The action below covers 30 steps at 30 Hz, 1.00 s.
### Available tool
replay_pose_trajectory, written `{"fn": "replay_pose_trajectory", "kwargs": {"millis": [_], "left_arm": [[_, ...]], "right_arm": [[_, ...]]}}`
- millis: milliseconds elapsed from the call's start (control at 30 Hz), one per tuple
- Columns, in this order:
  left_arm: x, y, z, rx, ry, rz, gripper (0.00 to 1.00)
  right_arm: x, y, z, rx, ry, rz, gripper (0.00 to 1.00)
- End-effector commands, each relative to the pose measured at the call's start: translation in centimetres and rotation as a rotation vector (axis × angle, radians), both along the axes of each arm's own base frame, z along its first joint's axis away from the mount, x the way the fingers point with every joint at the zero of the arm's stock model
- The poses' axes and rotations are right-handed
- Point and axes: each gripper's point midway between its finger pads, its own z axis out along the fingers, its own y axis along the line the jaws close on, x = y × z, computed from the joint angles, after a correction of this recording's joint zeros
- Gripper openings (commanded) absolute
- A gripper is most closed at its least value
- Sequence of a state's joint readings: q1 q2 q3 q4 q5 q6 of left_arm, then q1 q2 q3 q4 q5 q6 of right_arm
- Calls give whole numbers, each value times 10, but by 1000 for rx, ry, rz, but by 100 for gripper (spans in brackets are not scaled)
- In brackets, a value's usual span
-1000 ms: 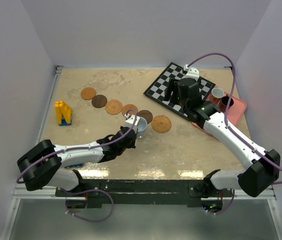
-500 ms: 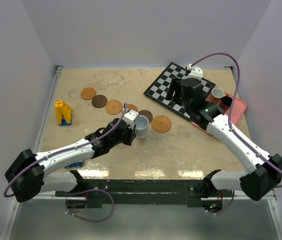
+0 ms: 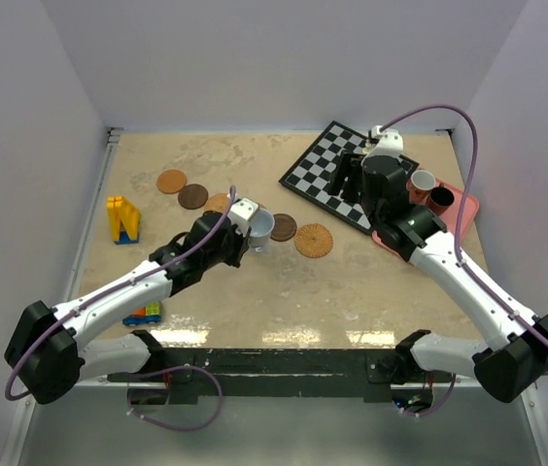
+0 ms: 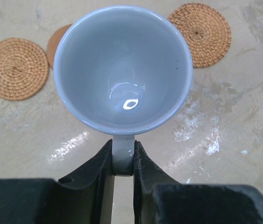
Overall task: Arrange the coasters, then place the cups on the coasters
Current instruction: Pick up the cup at the center of the board, then place the cup on the coaster.
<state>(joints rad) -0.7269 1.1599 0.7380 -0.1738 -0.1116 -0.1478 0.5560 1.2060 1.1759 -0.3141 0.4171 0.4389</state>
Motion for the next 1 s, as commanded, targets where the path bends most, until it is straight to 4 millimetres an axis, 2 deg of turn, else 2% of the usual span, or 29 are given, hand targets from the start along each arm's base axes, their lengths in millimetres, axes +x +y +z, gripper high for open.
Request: {"fn": "replay_pose_trajectory", "kwargs": {"millis": [0, 267, 433, 567, 633, 767, 967], "left_arm": [[38, 11, 64, -52, -178, 43, 0], [92, 63, 89, 27, -258, 149, 0], [130, 101, 97, 41, -297, 208, 0], [155, 122, 93, 58, -307, 207, 0], [172, 130, 102, 35, -351, 214, 0], [195, 160, 100, 8, -368, 269, 0], [225, 201, 82, 29, -361, 418, 0]], "right_arm": [[-1, -5, 26, 8, -97, 7, 71], [-2, -4, 22, -12, -114, 28, 72], [-2, 1, 17, -6, -119, 55, 72], [-2, 3, 17, 1, -139, 69, 72], [-3, 4, 18, 3, -152, 79, 72], [-2, 5, 18, -2, -160, 86, 72], [-1, 7, 12, -8, -149, 93, 72]]}}
